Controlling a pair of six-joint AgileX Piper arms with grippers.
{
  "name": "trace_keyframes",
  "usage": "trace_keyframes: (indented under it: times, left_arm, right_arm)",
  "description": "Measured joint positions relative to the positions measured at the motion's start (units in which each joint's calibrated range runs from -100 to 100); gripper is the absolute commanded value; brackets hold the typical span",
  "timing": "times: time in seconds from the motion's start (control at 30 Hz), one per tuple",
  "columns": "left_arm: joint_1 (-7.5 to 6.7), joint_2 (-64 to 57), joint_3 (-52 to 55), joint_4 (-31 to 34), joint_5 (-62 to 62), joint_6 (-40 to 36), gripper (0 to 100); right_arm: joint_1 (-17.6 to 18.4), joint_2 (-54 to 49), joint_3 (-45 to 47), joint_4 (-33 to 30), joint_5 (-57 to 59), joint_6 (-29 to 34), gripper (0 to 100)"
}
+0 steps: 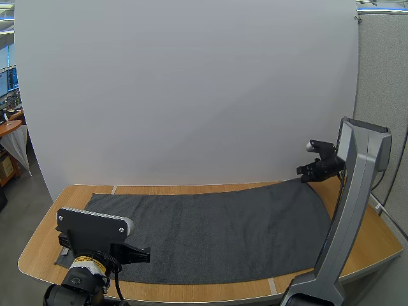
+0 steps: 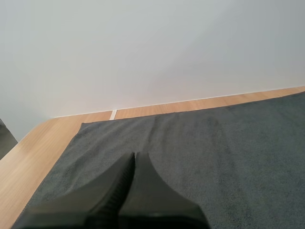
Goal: Fold the towel
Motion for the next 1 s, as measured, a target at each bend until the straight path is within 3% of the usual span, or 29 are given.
trace_keyframes:
  times: [0.47, 0.73, 1.0]
  left_arm:
    - [0.00, 0.00, 0.00, 0.00, 0.00, 0.00, 1]
    - [0.00, 0.00, 0.00, 0.00, 0.00, 0.00, 1]
    - [0.00, 0.00, 0.00, 0.00, 0.00, 0.00, 1]
  right_arm:
    - [1.01, -11.59, 0.00, 2.60, 18.82, 0.60, 0]
    - [5.37, -19.94, 1.04, -1.31, 22.60, 3.80, 0]
    - [12.16, -29.63, 8.59, -2.35, 23.38, 4.50, 0]
